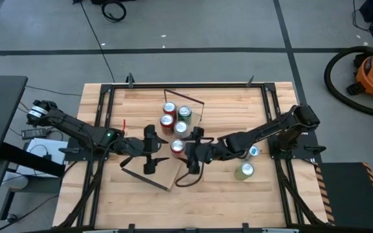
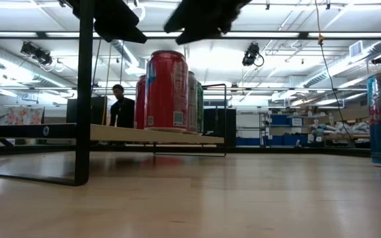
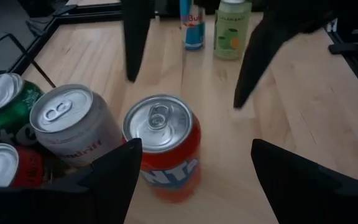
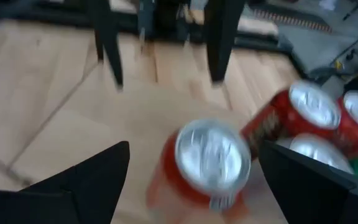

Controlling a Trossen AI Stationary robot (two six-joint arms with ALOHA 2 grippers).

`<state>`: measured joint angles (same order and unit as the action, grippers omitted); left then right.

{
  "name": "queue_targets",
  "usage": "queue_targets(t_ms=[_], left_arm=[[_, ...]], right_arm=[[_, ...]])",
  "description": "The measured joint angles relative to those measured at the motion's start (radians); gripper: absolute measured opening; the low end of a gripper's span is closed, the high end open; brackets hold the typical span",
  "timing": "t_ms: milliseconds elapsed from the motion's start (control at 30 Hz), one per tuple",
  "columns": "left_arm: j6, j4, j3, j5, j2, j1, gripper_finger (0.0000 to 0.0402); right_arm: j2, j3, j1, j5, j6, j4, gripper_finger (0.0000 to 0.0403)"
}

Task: Place canned beverage on shelf
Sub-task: Put the orange soda can on the shelf

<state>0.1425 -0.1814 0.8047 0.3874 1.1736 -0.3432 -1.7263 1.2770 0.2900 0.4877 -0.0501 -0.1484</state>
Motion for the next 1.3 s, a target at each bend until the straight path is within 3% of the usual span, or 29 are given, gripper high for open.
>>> queue_targets(t_ms=[167,300,533,800,1000,1300], left_arm=[[0.011,-0.024,-0.001,-0.018,0.0,-0.003,0.0314],[0.0,-0.025,-0.001,-0.018,0.0,0.009,0.0314],[0.038,-0.042,-0.001,-0.022,0.0,0.024,0.0314],[0.072,-0.142,0.043,-0.111,0.0,0.046,0.0314],[-0.001,-0.175,0.087,-0.111,-0.004,0.046,0.0314],[-0.092,-0.204,0.093,-0.116,-0.005,0.056,0.0314]], right_arm=[[0.005,-0.001,0.023,-0.025,-0.108,-0.174,0.0366],[-0.004,-0.027,0.024,-0.104,-0.164,-0.159,0.0366],[-0.005,-0.119,0.015,-0.165,-0.193,-0.006,0.0366],[-0.023,-0.166,-0.037,-0.206,-0.154,0.152,0.0366],[-0.072,-0.166,-0.096,-0.28,-0.099,0.31,0.0366],[-0.08,-0.167,-0.131,-0.293,-0.077,0.303,0.0366]])
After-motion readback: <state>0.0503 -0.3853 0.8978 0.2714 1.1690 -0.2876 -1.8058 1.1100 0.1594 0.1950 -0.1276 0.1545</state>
